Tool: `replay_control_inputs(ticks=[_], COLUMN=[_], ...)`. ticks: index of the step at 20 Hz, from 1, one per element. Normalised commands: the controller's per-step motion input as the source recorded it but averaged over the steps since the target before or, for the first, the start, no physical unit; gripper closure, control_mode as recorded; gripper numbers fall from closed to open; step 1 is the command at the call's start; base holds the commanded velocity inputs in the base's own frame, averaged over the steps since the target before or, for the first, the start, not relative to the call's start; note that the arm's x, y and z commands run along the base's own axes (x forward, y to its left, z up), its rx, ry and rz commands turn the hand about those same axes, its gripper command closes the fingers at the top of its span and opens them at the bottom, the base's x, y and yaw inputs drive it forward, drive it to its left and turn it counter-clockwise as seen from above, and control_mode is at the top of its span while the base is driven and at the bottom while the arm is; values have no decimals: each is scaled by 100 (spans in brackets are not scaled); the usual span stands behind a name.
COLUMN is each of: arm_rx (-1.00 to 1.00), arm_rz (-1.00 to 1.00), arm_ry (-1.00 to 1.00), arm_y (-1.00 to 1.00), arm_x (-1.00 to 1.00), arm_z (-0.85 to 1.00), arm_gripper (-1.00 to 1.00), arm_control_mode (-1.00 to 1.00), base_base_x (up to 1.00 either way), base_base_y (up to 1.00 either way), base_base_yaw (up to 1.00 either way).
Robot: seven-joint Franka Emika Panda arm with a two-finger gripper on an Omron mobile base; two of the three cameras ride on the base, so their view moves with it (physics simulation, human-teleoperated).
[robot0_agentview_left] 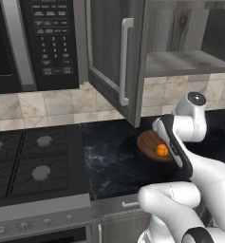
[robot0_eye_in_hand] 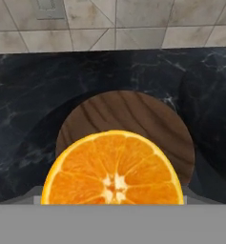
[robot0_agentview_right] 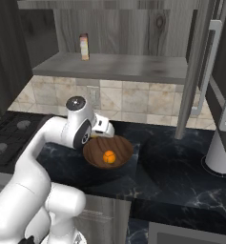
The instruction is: Open the cabinet. Pick the orange and orange from the cabinet and place them into the bowl. Then close the cabinet.
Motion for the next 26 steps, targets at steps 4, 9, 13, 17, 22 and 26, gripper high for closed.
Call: replay_control_inputs(ticks=[4,9,13,17,22,26], arm_rx=[0,0,0,0,0,-1], arm_rz=[2,3,1,2,2,1], arm_ry=[0,0,0,0,0,0], arm_y=[-21,-17,-21,-20,-11,0], arm_x=[19,27,45,40,32,46], arm_z=[-39,-42,-33,-33,-31,-33], arm_gripper=[100,100,100,100,100,-100], arm_control_mode=[-100,-100,-100,-100,-100,-100], base_base_x=[0,0,0,0,0,0], base_base_y=[0,0,0,0,0,0], base_base_yaw=[0,0,0,0,0,0])
